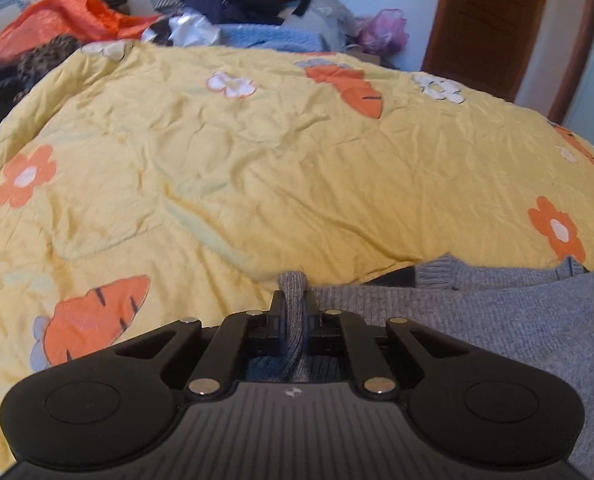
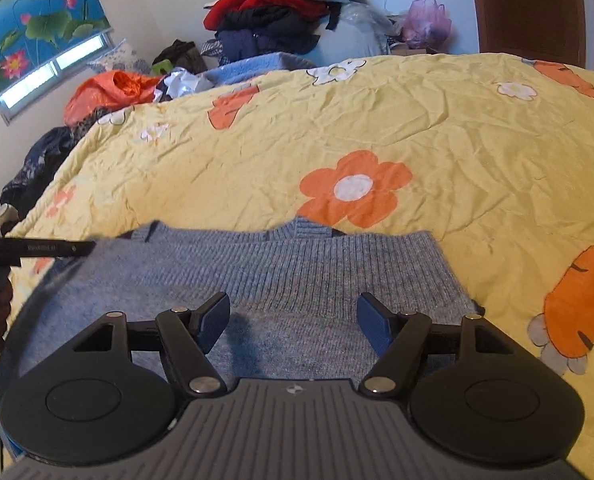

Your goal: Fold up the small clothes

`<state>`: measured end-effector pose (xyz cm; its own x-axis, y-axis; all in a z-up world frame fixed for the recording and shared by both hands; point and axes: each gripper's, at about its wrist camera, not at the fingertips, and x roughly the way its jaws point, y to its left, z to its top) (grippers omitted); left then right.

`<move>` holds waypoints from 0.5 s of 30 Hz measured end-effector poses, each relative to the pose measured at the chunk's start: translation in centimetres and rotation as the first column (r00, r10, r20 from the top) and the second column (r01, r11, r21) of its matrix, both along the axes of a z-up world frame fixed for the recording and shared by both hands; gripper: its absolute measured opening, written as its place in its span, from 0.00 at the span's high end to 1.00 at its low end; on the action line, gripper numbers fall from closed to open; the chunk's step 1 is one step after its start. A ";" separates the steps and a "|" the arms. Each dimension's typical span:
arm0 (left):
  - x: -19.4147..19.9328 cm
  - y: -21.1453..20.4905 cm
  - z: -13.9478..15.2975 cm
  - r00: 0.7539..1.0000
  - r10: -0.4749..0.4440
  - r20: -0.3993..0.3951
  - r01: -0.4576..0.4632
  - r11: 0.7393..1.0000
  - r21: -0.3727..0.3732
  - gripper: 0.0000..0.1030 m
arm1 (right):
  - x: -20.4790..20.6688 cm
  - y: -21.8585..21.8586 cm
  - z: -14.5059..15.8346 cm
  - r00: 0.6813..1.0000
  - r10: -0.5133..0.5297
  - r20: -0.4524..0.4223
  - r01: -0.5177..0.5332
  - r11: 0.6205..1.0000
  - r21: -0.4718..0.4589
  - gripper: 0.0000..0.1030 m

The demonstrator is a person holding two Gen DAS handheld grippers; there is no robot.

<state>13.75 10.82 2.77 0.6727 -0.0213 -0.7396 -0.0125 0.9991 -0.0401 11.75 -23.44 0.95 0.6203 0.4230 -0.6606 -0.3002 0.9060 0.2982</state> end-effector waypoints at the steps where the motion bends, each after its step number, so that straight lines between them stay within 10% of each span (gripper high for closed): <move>1: -0.2 -0.2 0.2 1.000 -0.002 0.020 0.002 0.999 0.043 0.94 | 0.0 -0.1 -0.1 1.000 0.003 0.009 -0.003 1.000 0.002 0.32; 8: -0.5 3.2 -0.6 0.993 0.119 0.026 -0.120 0.993 0.010 0.95 | 0.5 -1.1 2.0 0.990 -0.075 0.120 0.061 0.991 0.120 0.32; 15: -2.8 -0.4 1.2 0.985 0.130 0.117 -0.150 0.972 0.182 0.91 | 1.4 0.5 0.0 0.998 -0.033 0.055 0.032 0.999 0.018 0.31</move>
<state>10.99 10.46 3.92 0.7321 0.2123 -0.6473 -0.1586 0.9772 0.1410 13.15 -22.90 0.92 0.6691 0.4129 -0.6179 -0.2874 0.9105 0.2972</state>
